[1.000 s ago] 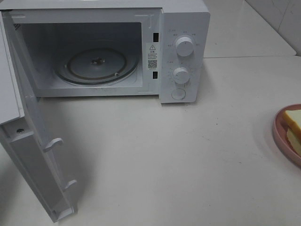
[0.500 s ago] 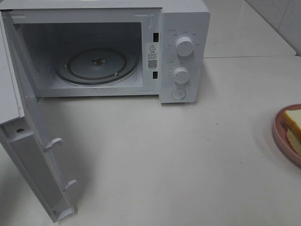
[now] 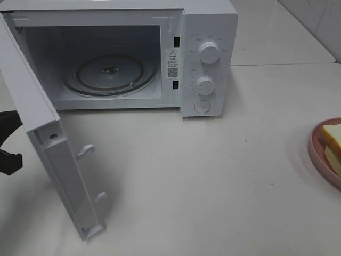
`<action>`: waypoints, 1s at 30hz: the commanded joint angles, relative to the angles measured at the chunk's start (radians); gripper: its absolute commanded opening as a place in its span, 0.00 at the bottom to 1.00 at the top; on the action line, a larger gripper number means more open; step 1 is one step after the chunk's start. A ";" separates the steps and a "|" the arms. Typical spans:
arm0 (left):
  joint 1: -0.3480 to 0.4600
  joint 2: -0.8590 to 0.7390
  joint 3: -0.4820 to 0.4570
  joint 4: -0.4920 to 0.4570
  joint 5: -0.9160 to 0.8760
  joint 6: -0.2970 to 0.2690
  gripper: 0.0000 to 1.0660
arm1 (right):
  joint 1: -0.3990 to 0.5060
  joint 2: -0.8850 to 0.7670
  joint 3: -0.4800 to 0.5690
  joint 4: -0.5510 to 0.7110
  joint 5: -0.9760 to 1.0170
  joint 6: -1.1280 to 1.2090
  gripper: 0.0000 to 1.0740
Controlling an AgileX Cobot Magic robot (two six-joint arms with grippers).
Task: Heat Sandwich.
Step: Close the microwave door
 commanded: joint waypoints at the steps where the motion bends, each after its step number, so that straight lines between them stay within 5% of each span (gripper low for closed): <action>1: -0.048 0.013 -0.020 -0.037 -0.012 0.037 0.00 | -0.006 -0.024 -0.001 -0.010 0.001 -0.003 0.70; 6: -0.107 0.037 -0.051 -0.136 -0.004 0.084 0.00 | -0.006 -0.024 -0.001 -0.011 0.001 -0.001 0.70; 10: -0.184 0.084 -0.086 -0.261 -0.002 0.222 0.00 | -0.006 -0.024 -0.001 -0.011 0.001 -0.001 0.70; 16: -0.257 0.128 -0.123 -0.402 0.010 0.346 0.00 | -0.006 -0.024 -0.001 -0.011 0.001 -0.001 0.70; 19: -0.335 0.167 -0.187 -0.534 0.062 0.499 0.00 | -0.006 -0.024 -0.001 -0.011 0.001 -0.001 0.70; 20: -0.335 0.167 -0.187 -0.534 0.062 0.499 0.00 | -0.006 -0.024 -0.001 -0.011 0.001 -0.001 0.70; 22: -0.370 0.186 -0.218 -0.592 0.079 0.585 0.00 | -0.006 -0.024 -0.001 -0.011 0.001 -0.001 0.70; 23: -0.397 0.204 -0.248 -0.655 0.088 0.660 0.00 | -0.006 -0.024 -0.001 -0.011 0.001 0.000 0.70; 25: -0.407 0.212 -0.262 -0.677 0.093 0.694 0.00 | -0.006 -0.024 -0.001 -0.011 0.001 0.001 0.70; 28: -0.436 0.250 -0.325 -0.762 0.105 0.877 0.00 | -0.006 -0.024 -0.001 -0.011 0.001 0.001 0.70; 30: -0.441 0.256 -0.335 -0.783 0.107 0.914 0.00 | -0.006 -0.024 -0.001 -0.011 0.001 0.001 0.70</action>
